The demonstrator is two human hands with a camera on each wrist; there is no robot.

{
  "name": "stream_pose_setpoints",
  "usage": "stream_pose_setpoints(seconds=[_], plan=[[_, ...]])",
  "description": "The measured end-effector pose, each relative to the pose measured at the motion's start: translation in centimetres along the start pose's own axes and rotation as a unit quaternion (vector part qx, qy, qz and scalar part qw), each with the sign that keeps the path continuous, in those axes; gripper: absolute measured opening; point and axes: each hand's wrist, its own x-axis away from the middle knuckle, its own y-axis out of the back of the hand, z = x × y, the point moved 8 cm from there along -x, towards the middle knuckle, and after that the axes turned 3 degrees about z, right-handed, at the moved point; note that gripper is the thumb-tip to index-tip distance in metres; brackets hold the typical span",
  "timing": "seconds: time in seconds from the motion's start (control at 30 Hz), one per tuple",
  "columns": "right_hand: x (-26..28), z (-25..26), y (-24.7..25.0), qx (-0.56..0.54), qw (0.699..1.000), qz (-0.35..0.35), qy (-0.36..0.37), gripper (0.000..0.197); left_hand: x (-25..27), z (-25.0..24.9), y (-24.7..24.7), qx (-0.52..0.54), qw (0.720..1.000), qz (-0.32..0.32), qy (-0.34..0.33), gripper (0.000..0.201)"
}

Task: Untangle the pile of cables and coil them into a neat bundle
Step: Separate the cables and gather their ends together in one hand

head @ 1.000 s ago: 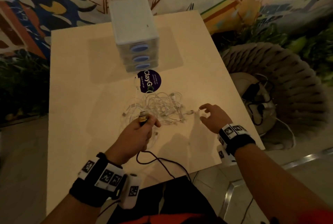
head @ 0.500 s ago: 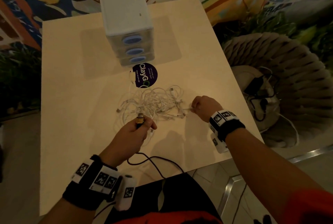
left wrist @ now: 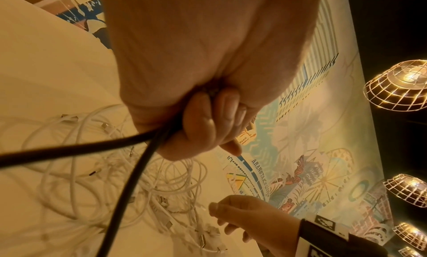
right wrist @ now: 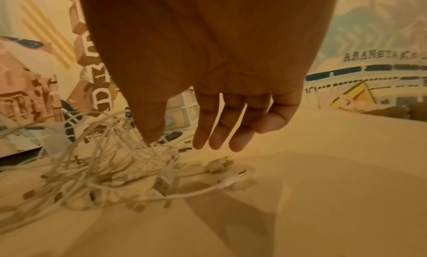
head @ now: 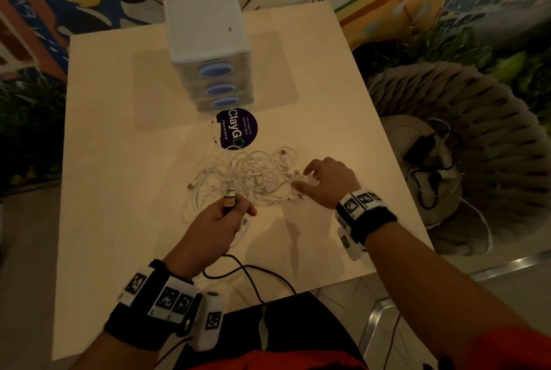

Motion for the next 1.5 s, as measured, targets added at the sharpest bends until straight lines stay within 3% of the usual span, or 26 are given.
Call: stream_pose_setpoints(seconds=[0.1,0.23,0.4,0.7,0.8,0.83,0.97,1.13,1.3,1.5], plan=[[-0.7,1.6,-1.2,0.074,0.997,0.031,-0.012,0.061,0.1,0.0,0.0,-0.001,1.000,-0.004,0.002,0.034],[-2.0,2.1,-1.4,0.118,0.991,0.055,-0.025,0.037,0.1,0.0,0.1,0.001,1.000,-0.009,0.001,0.033],[-2.8,0.3,0.1,-0.070,0.992,0.104,-0.017,0.020,0.1,0.2,0.8,0.024,1.000,-0.019,0.005,0.032],[-2.9,-2.5,1.8,-0.077,0.996,0.032,-0.042,0.026,-0.4,0.2,0.2,0.002,1.000,-0.009,0.005,0.032],[-1.7,-1.3,3.0,-0.039,0.997,-0.070,0.002,0.021,-0.6,0.3,0.3,-0.003,1.000,-0.014,0.005,0.032],[-1.4,-0.4,2.7,-0.020,0.997,-0.072,0.031,0.016,-0.6,0.3,0.4,-0.005,1.000,-0.014,0.005,0.032],[-0.7,1.7,-0.9,0.069,0.994,0.049,0.068,0.025,-0.8,0.5,0.5,-0.012,1.000,-0.018,0.003,0.032],[-1.2,3.0,-0.2,0.149,0.984,0.047,0.082,0.026,-1.0,0.1,0.3,-0.020,1.000,-0.017,-0.003,0.032],[0.5,2.6,3.7,-0.007,0.994,0.028,0.103,0.016,-1.1,-0.2,0.5,-0.012,0.999,-0.033,-0.005,0.031],[3.3,2.1,7.2,-0.242,0.957,-0.002,0.162,0.018,-1.7,-1.6,-0.4,-0.029,0.999,-0.028,-0.036,0.032]])
